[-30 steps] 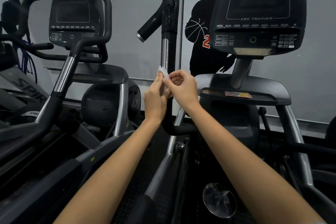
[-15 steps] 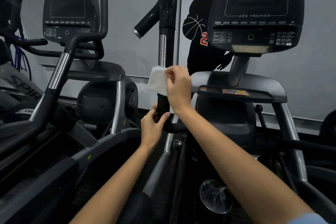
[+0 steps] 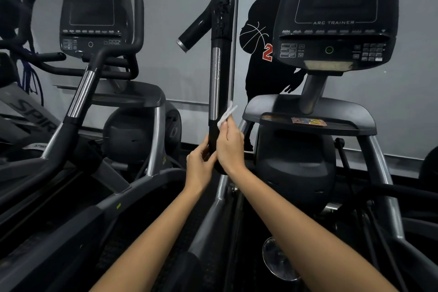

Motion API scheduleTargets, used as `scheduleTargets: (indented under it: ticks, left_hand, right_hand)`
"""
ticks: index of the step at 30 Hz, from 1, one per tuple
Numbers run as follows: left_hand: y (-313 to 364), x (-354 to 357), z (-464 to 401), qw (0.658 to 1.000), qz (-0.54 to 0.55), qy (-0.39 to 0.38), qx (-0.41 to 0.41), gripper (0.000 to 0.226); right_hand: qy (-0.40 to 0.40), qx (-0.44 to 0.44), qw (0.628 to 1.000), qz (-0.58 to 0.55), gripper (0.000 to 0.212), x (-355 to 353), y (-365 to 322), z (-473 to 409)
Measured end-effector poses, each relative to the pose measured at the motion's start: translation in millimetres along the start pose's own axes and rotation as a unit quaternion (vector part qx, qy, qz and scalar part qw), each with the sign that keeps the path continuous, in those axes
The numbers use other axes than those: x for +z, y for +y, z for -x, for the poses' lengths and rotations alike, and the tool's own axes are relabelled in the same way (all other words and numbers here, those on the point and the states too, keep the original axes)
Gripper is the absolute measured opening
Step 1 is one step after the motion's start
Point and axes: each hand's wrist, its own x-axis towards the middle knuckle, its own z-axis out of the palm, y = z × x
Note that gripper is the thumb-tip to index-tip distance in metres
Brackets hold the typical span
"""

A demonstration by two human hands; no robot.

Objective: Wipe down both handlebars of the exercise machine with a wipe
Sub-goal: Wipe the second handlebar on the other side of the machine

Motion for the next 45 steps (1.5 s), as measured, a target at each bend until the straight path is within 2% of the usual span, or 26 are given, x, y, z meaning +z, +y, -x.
scheduleTargets:
  ticks: [4,7,14,18,20,23,27,33,36,40,45]
  left_hand:
    - [1,2,2,1.000,0.004,-0.001,0.008,0.054]
    - [-4,1,0,1.000,0.006,-0.001,-0.001,0.051]
    - [1,2,2,1.000,0.008,0.001,0.004,0.050]
    - [0,-1,1,1.000,0.019,-0.016,0.011,0.046]
    - [0,-3,0,0.999,0.024,-0.018,0.016,0.046]
    - [-1,-3,-1,1.000,0.018,-0.013,0.013,0.044]
    - [1,-5,-6,1.000,0.001,0.000,0.019,0.038]
    - [6,-6,-8,0.999,0.023,-0.014,0.017,0.043]
    - [7,-5,-8,1.000,0.019,-0.003,0.023,0.047]
    - [7,-5,-7,1.000,0.022,-0.002,0.016,0.049]
    - [1,-6,-11,0.999,0.032,-0.002,-0.012,0.047]
  right_hand:
    - [-0.053,0.024,0.998,0.000,0.028,-9,13,28]
    - [-0.028,0.055,0.998,0.000,0.036,-10,3,7]
    - [-0.017,0.051,0.998,-0.022,0.033,-11,5,17]
    - [0.042,0.001,0.999,-0.025,0.023,-8,-25,-15]
    - [0.051,-0.023,0.998,-0.015,0.032,-4,-34,-26]
    - [0.033,-0.061,0.998,0.012,0.043,-2,-20,-15]
    - [0.003,-0.078,0.996,0.037,0.045,-2,-1,4]
    - [0.023,-0.135,0.985,0.108,0.051,-5,-41,-51]
    - [0.006,-0.171,0.974,0.150,0.061,-10,-29,-33]
    - [-0.024,-0.247,0.942,0.228,0.073,-14,8,-1]
    - [-0.003,-0.293,0.913,0.284,0.067,-10,-17,-42]
